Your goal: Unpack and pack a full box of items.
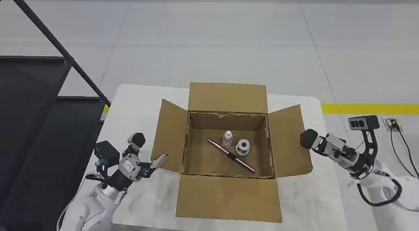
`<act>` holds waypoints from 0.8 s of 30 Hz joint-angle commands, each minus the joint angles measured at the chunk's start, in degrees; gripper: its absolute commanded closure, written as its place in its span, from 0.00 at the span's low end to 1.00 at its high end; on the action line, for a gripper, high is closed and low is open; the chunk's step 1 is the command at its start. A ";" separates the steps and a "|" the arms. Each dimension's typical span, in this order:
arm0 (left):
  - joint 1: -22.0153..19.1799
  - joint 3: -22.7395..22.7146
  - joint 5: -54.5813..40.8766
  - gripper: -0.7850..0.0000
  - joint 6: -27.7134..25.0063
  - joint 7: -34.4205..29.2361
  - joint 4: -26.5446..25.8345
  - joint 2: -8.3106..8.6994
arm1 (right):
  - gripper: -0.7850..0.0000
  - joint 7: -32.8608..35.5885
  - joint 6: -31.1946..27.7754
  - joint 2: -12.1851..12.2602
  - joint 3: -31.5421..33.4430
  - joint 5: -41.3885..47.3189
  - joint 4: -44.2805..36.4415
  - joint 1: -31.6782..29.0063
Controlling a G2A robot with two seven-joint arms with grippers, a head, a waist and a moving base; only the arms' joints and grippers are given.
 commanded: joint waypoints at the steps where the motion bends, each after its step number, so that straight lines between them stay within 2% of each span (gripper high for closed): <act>1: -1.30 0.07 -0.33 0.00 -0.34 -1.34 0.42 0.14 | 0.00 0.23 0.53 0.13 0.26 -0.54 -0.53 -0.33; 8: -5.51 0.62 -2.17 0.00 -0.88 -3.95 2.94 0.50 | 0.00 0.41 2.68 0.64 0.19 -5.34 -1.59 -1.13; 12: -6.24 0.44 -2.84 0.00 -1.04 -4.03 2.89 0.71 | 0.00 0.08 3.70 0.93 -0.09 -8.71 -0.62 -1.18; 16: -4.70 -0.66 -2.31 0.00 0.48 -2.25 0.92 0.89 | 0.00 -1.09 4.13 1.09 -0.90 -11.96 1.24 -1.16; 24: 1.26 -4.14 -3.38 0.00 2.76 2.35 -4.75 1.16 | 0.00 -5.39 2.19 0.79 -4.01 -14.48 6.16 -0.02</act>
